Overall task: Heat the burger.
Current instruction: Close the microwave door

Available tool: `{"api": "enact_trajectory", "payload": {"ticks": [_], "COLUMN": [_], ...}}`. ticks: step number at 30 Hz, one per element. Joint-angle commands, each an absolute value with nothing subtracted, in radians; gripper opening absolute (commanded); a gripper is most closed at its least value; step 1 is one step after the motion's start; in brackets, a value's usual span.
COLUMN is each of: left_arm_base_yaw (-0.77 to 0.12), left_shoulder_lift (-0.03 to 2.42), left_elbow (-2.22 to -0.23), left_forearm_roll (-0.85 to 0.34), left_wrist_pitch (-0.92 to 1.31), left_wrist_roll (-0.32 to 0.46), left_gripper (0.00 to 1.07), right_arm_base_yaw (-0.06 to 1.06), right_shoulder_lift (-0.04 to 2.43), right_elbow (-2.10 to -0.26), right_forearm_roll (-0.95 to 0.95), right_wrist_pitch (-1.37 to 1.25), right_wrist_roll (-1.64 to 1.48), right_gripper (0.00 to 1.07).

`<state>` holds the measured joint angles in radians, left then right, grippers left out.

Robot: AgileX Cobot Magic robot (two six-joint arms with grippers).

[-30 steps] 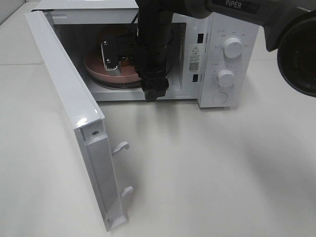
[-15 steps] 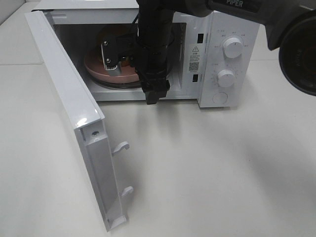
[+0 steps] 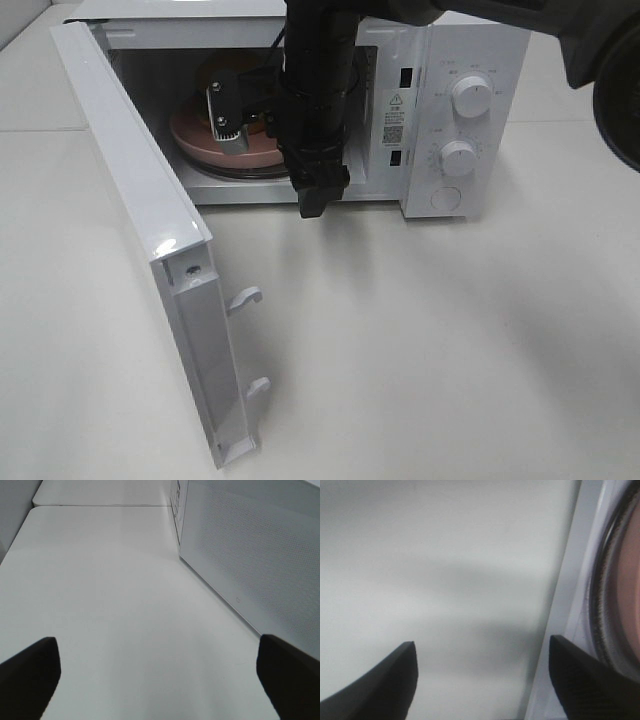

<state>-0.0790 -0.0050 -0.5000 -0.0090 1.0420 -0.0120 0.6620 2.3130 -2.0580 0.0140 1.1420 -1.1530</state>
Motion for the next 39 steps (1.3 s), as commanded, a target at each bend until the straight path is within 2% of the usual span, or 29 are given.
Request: {"api": "enact_trajectory", "payload": {"ticks": [1, 21, 24, 25, 29, 34, 39], "left_arm_base_yaw": [-0.077, -0.077, -0.077, -0.077, -0.077, -0.077, -0.077], "left_shoulder_lift": [-0.021, -0.021, -0.021, -0.021, -0.021, -0.021, -0.021], "left_elbow": [-0.498, -0.498, -0.498, -0.498, -0.498, -0.498, -0.498], "left_forearm_roll": [-0.017, -0.017, -0.017, -0.017, -0.017, -0.017, -0.017], "left_wrist_pitch": [1.034, 1.034, 1.034, 1.034, 1.034, 1.034, 1.034], "left_wrist_roll": [-0.013, -0.013, -0.013, -0.013, -0.013, -0.013, -0.013], "left_gripper": [1.0, 1.0, 1.0, 1.0, 1.0, 1.0, 1.0], "right_arm_base_yaw": [0.665, 0.665, 0.665, 0.665, 0.665, 0.665, 0.664], "right_shoulder_lift": [2.275, 2.071, 2.032, 2.008, 1.953, 1.907, 1.807], "right_elbow": [-2.005, -1.73, -1.681, -1.65, -1.579, -1.525, -1.394], "right_forearm_roll": [0.018, 0.03, 0.034, 0.035, 0.037, 0.035, 0.066], "right_wrist_pitch": [1.147, 1.052, 1.01, 0.999, 0.992, 0.992, 0.98], "right_wrist_roll": [-1.154, -1.123, -1.09, -1.057, -1.015, -0.995, -0.94], "right_gripper": [0.73, 0.73, 0.76, 0.82, 0.89, 0.9, 0.9]}}
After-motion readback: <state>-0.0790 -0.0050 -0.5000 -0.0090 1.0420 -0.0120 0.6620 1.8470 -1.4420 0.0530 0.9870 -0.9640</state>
